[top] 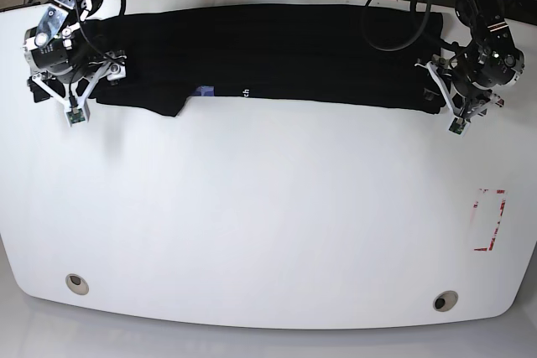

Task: Layout the t-shirt on the table in an organized manner, then fold the t-shirt properly
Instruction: 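Lower the folded hem and open both grippers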

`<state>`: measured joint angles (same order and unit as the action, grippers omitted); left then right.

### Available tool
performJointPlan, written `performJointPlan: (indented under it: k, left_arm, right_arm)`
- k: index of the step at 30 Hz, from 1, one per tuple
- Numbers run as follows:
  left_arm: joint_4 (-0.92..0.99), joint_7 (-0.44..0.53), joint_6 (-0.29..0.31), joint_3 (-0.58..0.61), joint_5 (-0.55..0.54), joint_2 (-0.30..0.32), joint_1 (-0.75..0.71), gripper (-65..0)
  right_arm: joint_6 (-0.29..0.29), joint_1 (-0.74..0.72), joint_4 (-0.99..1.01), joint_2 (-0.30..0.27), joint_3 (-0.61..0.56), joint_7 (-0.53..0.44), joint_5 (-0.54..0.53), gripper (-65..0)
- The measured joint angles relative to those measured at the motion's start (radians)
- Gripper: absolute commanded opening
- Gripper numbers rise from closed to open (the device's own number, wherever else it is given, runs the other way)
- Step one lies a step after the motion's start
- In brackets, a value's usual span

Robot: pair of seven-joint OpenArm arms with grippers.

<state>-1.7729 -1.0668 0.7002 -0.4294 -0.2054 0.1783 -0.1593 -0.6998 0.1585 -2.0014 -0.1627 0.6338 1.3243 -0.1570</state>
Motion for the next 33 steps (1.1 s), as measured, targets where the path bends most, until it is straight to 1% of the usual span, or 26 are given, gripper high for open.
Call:
performJointPlan:
  k: [4, 7, 10, 12, 14, 22, 24, 25, 27, 28, 29, 31, 32, 33]
  left_arm:
    - [-0.046, -0.003, -0.002, 0.000, 0.002, -0.001, 0.001, -32.1]
    - [-0.087, -0.017, -0.002, 0.000, -0.003, -0.001, 0.006, -32.1]
    - [-0.121, -0.078, -0.002, 0.000, -0.002, -0.004, 0.023, -32.2]
    - [-0.140, -0.101, -0.002, 0.000, -0.003, -0.004, 0.034, -32.4]
    - [-0.161, -0.115, -0.003, 0.000, -0.004, -0.003, 0.043, -32.4]
    - [-0.188, -0.116, -0.002, -0.010, -0.007, -0.005, 0.042, -32.5]
    - [-0.188, -0.116, -0.003, -0.017, -0.006, -0.007, 0.041, -32.8]
    - [-0.188, -0.115, -0.003, -0.020, -0.003, -0.011, 0.039, -33.9]
    - [-0.188, -0.115, -0.003, -0.030, 0.005, -0.030, 0.029, -38.2]
    - [-0.188, -0.114, -0.004, -0.030, 0.007, -0.042, 0.020, -42.1]
    - [-0.188, -0.114, -0.003, -0.029, 0.006, -0.051, 0.009, -45.3]
    - [-0.188, -0.114, -0.003, -0.021, -0.003, -0.064, -0.019, -52.9]
    - [-0.187, -0.115, 0.001, -0.020, -0.008, -0.070, -0.034, -55.3]
    - [-0.187, -0.114, 0.000, -0.020, -0.008, -0.073, -0.047, -58.7]
  right_arm:
    - [0.000, -0.029, 0.000, 0.013, 0.064, 0.001, -0.080, 0.0]
    - [0.001, -0.046, 0.000, 0.013, 0.084, 0.003, -0.113, 0.0]
    - [0.001, -0.052, 0.000, 0.013, 0.090, 0.004, -0.163, 0.0]
    - [0.000, -0.049, 0.000, 0.013, 0.091, 0.004, -0.190, 0.0]
    - [0.000, -0.041, 0.000, 0.013, 0.092, 0.005, -0.198, 0.0]
    - [0.001, 0.021, 0.001, 0.014, 0.099, 0.019, -0.244, -0.6]
    - [0.001, 0.019, 0.000, 0.016, 0.099, 0.014, -0.291, -5.4]
    - [0.000, 0.018, 0.000, 0.019, 0.098, 0.008, -0.319, -8.9]
    - [0.000, 0.020, 0.000, 0.032, 0.095, -0.001, -0.364, -17.0]
    - [0.000, 0.023, 0.000, 0.039, 0.092, -0.004, -0.374, -22.5]
    - [0.001, 0.027, 0.000, 0.042, 0.089, -0.003, -0.380, -26.0]
    - [0.000, 0.037, 0.000, 0.049, 0.084, -0.003, -0.383, -35.2]
    - [0.000, 0.043, 0.000, 0.050, 0.084, -0.003, -0.383, -38.2]
    - [0.000, 0.048, 0.001, 0.053, 0.085, 0.001, -0.377, -43.8]
